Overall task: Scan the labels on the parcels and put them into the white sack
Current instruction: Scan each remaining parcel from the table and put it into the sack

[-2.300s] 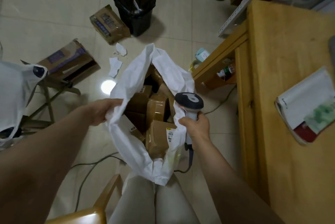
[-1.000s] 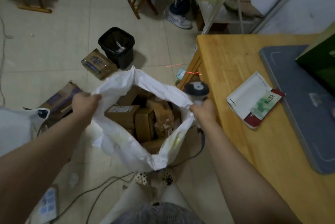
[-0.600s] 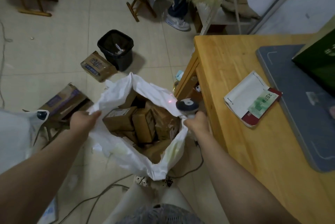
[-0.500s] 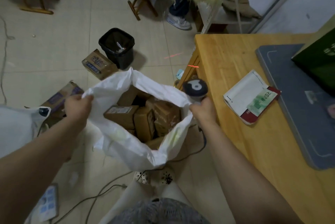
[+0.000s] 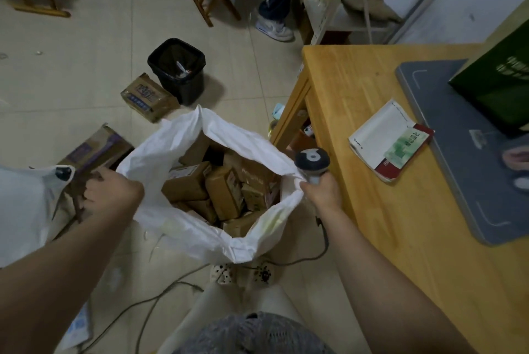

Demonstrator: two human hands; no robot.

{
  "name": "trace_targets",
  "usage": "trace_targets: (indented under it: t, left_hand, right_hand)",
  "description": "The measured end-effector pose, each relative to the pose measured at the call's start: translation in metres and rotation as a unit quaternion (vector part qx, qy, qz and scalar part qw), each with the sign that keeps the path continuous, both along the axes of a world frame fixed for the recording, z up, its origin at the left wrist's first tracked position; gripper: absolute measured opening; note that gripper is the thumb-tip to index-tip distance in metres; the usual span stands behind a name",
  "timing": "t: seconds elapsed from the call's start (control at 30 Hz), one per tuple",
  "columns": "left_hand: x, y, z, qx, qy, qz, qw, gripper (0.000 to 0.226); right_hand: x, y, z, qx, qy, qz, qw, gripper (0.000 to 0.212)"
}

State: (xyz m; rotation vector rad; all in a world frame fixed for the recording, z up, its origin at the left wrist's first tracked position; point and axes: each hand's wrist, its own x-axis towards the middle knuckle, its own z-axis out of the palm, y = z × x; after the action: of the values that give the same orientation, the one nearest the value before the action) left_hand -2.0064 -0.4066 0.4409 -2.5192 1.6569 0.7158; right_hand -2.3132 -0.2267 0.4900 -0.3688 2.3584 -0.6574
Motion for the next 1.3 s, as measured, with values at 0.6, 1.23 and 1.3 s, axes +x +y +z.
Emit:
trace_targets:
  t: [0.6, 1.23, 1.3]
  left_hand:
    - [-0.211, 0.142, 0.085, -0.154, 0.111, -0.553, 0.811, 0.066]
    - [-0.351, 0.576, 0.164, -0.011, 0.270, -0.866, 0.421, 0.062]
    - [-0.345, 0.613, 0.156, -0.002, 0.206, -0.893, 0.400, 0.070]
  right_hand:
    - [-0.004, 0.106, 0.092, -0.250, -0.155, -0.244, 0.924, 0.013]
    - [0.034, 0.535, 0.161, -0.446, 0.071, -0.539, 0.711, 0.016]
    - [0.046, 0.564, 0.153, -0.455, 0.080, -0.574, 0.676, 0.016]
